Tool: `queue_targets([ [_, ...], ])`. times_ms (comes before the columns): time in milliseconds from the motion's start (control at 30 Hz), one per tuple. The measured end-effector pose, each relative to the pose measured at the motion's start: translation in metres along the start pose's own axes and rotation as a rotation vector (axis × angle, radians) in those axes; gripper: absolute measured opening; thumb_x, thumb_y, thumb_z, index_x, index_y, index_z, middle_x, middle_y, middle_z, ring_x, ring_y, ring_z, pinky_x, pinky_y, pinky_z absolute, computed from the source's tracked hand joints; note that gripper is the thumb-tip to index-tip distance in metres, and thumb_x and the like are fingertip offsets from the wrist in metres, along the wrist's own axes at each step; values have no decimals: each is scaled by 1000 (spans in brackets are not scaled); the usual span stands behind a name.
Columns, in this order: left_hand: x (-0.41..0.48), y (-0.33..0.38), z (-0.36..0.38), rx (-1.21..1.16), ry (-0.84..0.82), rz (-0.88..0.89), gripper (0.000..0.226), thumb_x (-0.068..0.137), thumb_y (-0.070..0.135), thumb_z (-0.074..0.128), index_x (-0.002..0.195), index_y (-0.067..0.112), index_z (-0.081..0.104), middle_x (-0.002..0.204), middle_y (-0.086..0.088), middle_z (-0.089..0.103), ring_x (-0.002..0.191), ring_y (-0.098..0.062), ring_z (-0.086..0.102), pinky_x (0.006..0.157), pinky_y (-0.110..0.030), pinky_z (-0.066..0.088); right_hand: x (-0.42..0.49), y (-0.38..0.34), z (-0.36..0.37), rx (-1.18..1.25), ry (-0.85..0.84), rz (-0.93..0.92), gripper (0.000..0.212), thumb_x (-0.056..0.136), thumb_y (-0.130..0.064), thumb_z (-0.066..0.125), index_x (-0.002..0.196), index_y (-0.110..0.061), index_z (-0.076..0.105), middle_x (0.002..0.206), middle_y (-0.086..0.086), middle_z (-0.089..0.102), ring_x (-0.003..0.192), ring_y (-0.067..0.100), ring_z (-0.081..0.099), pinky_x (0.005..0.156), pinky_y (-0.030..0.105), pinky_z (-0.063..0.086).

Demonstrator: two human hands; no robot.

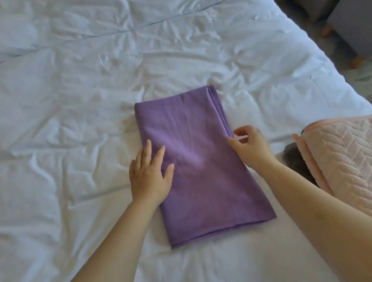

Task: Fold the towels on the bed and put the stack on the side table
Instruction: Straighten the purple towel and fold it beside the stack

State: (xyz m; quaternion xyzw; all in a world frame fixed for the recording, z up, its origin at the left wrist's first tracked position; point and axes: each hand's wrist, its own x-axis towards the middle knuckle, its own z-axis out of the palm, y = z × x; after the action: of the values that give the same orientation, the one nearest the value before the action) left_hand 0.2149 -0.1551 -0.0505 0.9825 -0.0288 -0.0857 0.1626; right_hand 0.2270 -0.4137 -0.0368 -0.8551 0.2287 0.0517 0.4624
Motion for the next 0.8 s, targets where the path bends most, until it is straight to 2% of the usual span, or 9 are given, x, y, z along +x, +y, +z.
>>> queue_targets([
  [167,73,0,-12,-12,10,-14,59,97,46,39,151,33,19,162,3,0,148,-20,5,119,-39,3,72,-34,23,51,-27,13,29,88,-33,62,110,-15,56,107,0,62,91,15,58,82,32,48],
  [267,105,-2,-14,-16,14,-15,59,98,47,35,152,31,15,162,2,-2,148,-18,2,119,-39,2,107,-46,36,160,-44,91,39,87,-38,62,117,-13,55,108,-2,61,93,13,56,78,27,43],
  [367,129,-8,-13,2,-9,-2,60,99,48,29,153,29,11,162,2,-5,148,-17,-3,119,-41,1,133,-55,44,216,-88,140,48,86,-43,64,122,-13,55,110,-1,61,96,14,57,77,29,45],
  [467,146,-10,-12,13,-22,-9,60,99,49,26,153,29,9,161,4,-6,148,-18,-5,119,-42,-2,148,-63,52,219,-129,124,43,84,-35,70,118,-12,56,107,2,62,96,18,61,82,34,52],
  [533,151,-9,-9,17,-2,-5,59,99,50,25,153,31,8,161,4,-10,148,-18,-7,118,-42,-5,155,-65,54,144,-83,42,31,86,-27,69,112,-13,58,100,-1,62,91,17,60,78,29,52],
  [600,150,-7,-5,34,48,27,58,98,51,22,152,36,6,159,5,-17,148,-18,-9,117,-41,-8,163,-64,46,61,49,-74,18,86,-24,65,102,-20,57,88,-13,58,82,11,55,67,15,40],
  [667,147,-5,2,77,57,76,57,96,55,15,150,41,2,156,8,-24,147,-17,-12,116,-40,-12,169,-61,34,30,131,-136,18,87,-24,64,103,-24,55,85,-18,54,80,10,52,68,15,36],
  [733,146,-5,10,149,5,74,57,94,59,6,149,44,-2,153,11,-29,147,-16,-14,116,-42,-13,172,-54,31,-74,72,-143,27,88,-24,64,113,-16,56,97,-8,58,88,15,53,77,23,38],
  [800,146,-8,16,197,-45,22,59,92,61,1,149,44,-5,150,12,-33,147,-17,-15,117,-43,-12,169,-45,33,-187,20,-111,41,91,-28,61,126,-10,50,121,6,54,104,23,54,84,26,38],
])
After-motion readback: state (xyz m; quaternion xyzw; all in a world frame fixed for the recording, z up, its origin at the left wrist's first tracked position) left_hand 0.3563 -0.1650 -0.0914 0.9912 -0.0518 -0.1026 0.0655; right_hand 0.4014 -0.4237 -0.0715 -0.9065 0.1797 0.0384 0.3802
